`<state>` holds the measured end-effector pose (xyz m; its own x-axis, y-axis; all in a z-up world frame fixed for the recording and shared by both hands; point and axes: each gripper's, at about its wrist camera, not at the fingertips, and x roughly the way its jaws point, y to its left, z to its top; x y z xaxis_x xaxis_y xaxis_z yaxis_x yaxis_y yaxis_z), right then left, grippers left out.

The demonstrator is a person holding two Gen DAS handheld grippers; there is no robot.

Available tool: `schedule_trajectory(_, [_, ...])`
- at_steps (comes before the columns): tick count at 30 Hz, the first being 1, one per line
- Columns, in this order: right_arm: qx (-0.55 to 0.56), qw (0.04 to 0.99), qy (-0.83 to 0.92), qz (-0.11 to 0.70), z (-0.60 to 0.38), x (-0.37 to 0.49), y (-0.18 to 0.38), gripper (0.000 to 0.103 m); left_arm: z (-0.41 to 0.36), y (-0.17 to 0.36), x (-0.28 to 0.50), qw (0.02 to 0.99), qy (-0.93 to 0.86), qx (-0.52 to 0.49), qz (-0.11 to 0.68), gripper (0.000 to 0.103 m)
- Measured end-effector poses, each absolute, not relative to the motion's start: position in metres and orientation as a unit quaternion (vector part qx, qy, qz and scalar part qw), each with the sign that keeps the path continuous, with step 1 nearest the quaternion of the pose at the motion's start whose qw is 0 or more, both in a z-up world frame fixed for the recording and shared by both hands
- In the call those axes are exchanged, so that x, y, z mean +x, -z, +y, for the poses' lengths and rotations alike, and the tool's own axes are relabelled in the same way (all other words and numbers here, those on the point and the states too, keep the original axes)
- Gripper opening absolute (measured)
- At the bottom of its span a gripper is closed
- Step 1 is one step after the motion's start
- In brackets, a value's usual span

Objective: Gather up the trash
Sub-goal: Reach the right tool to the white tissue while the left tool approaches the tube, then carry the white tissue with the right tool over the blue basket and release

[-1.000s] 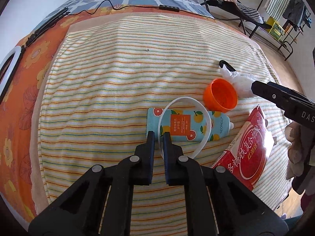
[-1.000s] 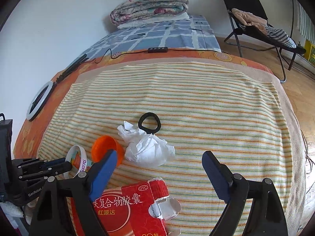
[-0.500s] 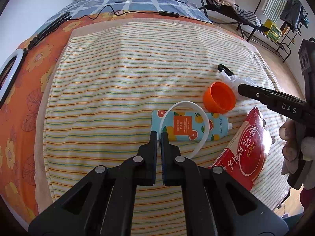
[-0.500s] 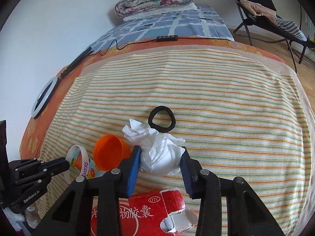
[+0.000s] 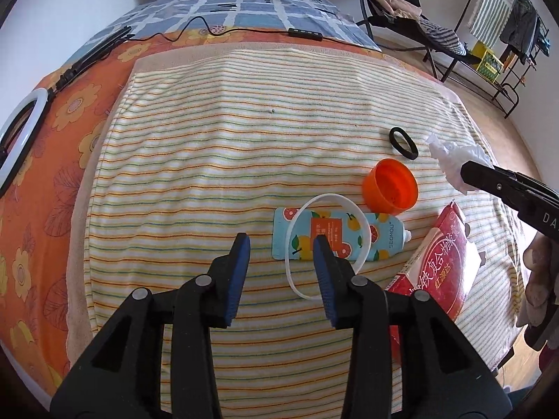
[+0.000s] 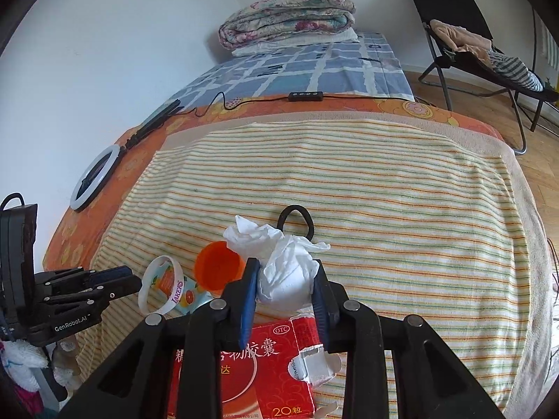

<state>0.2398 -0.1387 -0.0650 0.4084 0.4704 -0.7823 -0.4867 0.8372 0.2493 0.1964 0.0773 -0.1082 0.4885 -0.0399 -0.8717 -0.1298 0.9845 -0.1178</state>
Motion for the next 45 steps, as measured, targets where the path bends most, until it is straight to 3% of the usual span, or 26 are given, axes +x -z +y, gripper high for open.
schedule_trajectory(2, [-0.016,0.839,-0.288,0.461,-0.139,0.236,0.064,0.028,0.073,0.115,0.203,0.855,-0.029,-0.076,0.512,0.037])
schedule_trajectory(5, [-0.024,0.840,-0.290,0.458,-0.139,0.230,0.061,0.028,0.072,0.121,0.209,0.858,-0.020,-0.077,0.507,0.009])
schedule_trajectory(8, [-0.024,0.839,-0.295,0.456,-0.141,0.226,0.058,0.028,0.074,0.119,0.211,0.860,-0.024,-0.078,0.504,0.002])
schedule_trajectory(23, [-0.051,0.844,-0.306,0.437,-0.150,0.192,0.034,0.028,0.086,0.071,0.162,0.880,-0.022,-0.080,0.467,0.000])
schedule_trajectory(38, [-0.063,0.832,-0.329,0.443,-0.171,0.091,0.012,0.029,0.038,0.028,0.065,0.893,0.036,-0.050,0.446,0.000])
schedule_trajectory(45, [-0.057,0.823,-0.332,0.457,-0.197,0.040,0.021,0.029,0.008,0.036,0.016,0.889,0.065,-0.030,0.453,0.000])
